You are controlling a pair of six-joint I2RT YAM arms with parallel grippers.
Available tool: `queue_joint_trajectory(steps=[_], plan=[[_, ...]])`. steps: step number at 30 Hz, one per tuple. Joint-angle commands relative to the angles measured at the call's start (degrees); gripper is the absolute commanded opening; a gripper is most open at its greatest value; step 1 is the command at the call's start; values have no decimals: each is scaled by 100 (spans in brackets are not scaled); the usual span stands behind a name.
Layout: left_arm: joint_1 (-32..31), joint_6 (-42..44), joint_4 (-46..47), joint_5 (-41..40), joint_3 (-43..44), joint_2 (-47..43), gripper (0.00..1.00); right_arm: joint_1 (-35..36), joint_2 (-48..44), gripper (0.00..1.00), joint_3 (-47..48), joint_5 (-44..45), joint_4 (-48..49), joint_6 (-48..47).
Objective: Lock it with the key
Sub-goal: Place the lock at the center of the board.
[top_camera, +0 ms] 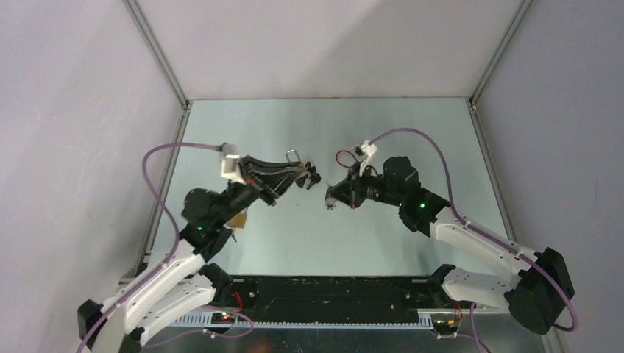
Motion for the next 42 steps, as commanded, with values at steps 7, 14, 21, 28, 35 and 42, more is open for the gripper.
queue_joint_trajectory(steps=[7, 14, 21, 28, 35, 42], plan=[[-560, -527, -163, -331, -222, 2322, 0, -1376, -388, 0, -787, 2194, -939, 2166], [-1308, -1000, -101, -1106, -96, 3771, 0, -1547, -618, 0, -1243, 2116, -1394, 2700], [-1578, -1597, 167, -913, 462, 5199, 0, -1590, -280, 0, -1356, 1947, -1641, 2889], [-1608, -1878, 180, -1233, 521, 5645, 8, -1590, 297, 0, -1606, 1964, -1061, 3039], [-1590, -2119, 168, -1297, 581, 6107, 19, -1590, 941, 10, -1616, 1789, -704, 3211], [-1516, -2104, -47, -1439, 568, 6059, 52, -1590, 834, 46, -1616, 1919, -719, 3146]])
